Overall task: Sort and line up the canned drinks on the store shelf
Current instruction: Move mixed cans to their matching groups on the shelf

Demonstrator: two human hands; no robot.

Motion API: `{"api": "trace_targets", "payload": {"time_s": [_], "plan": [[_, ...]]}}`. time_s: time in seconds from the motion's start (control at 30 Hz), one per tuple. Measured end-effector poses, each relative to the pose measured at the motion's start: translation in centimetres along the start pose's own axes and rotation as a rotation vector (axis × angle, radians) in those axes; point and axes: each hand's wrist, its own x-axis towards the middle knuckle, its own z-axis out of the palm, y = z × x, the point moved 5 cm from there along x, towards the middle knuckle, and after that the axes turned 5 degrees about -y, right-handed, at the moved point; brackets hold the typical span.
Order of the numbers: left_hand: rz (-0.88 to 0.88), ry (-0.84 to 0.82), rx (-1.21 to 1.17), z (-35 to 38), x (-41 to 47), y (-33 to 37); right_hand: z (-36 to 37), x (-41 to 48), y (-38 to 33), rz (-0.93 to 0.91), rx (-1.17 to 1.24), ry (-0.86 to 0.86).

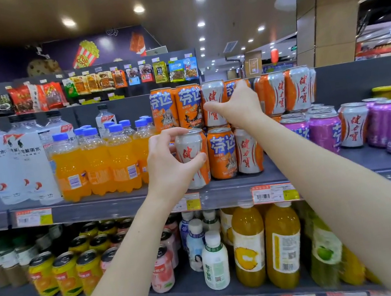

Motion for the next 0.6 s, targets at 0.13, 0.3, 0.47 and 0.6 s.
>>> {"api": "trace_targets", "payload": {"time_s": [0.13,0.3,0.47,0.6], "plan": [[0.008,-0.005,0.009,0.2,0.0,0.1,1.1,1.5,1.5,0.028,-0.013,-0.070],[0.037,0.012,0.007,0.3,0.1,0.7,-0.3,1.9,2.3,0.048,0.054,-0.073],[0.034,0.025,-0.012,0.5,0.1,0.9,1.2,2.4,1.8,0.102,-0.001,-0.142],[0.018,0.011,-0.015,0.8,0.0,1.1,1.5,2.3,2.1,0.092,-0.006,-0.156]]}}
